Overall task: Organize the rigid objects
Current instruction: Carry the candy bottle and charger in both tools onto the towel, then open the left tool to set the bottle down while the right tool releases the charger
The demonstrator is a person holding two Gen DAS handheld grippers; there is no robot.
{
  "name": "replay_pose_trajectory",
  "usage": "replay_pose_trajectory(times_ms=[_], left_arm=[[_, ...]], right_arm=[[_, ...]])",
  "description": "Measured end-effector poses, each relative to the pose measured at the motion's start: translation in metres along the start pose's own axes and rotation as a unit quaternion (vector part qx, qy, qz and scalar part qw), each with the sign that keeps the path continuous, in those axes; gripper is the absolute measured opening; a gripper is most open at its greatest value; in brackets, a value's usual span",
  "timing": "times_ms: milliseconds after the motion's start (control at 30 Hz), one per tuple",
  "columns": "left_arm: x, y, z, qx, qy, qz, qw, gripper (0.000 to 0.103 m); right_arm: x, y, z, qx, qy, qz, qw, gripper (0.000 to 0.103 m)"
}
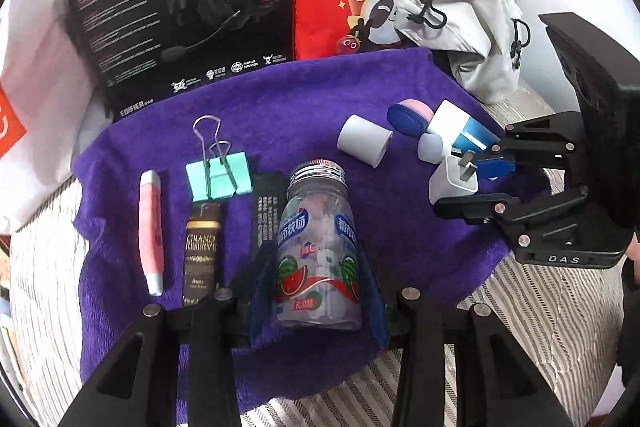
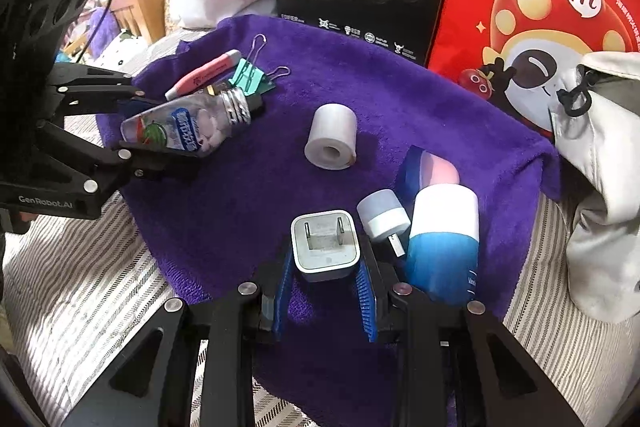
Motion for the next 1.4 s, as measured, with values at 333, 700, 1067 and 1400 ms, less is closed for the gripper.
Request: replay_pose_trajectory(times_ms=[333, 700, 1067, 1400], left_arm=[[-0.022, -0.021, -0.017, -0.010, -0.056, 0.028, 0.9980, 0.039], [-0.028, -0.036, -0.024, -0.009, -0.069, 0.042, 0.9967, 0.039], [-0.023, -0.033, -0.027, -0.030, -0.057, 0.042, 0.9971, 0.041], [-0.016, -0.014, -0.035, -0.021, -0.050, 0.030, 0.9981, 0.059]], right_arm=[[0.000, -0.001, 0.001, -0.005, 0.013, 0.000, 1.000, 0.029], [-0.002, -0.002, 0.002, -0.010, 0.021, 0.004, 1.000, 0.029], [-0.003, -0.005, 0.004, -0.014, 0.035, 0.010, 0.999, 0.029], [-0.005, -0.003, 0.006, -0.010, 0.040, 0.022, 0.999, 0.031]])
Point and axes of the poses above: each gripper's, at about its wrist camera, not at the fingertips, and y roughly against the way its jaws point, z to its left, x to its underside, the point moved 6 cm from there along -y, roughly the way its jaws point, and after that the axes turned 5 degrees about y, right-handed, at the moved point
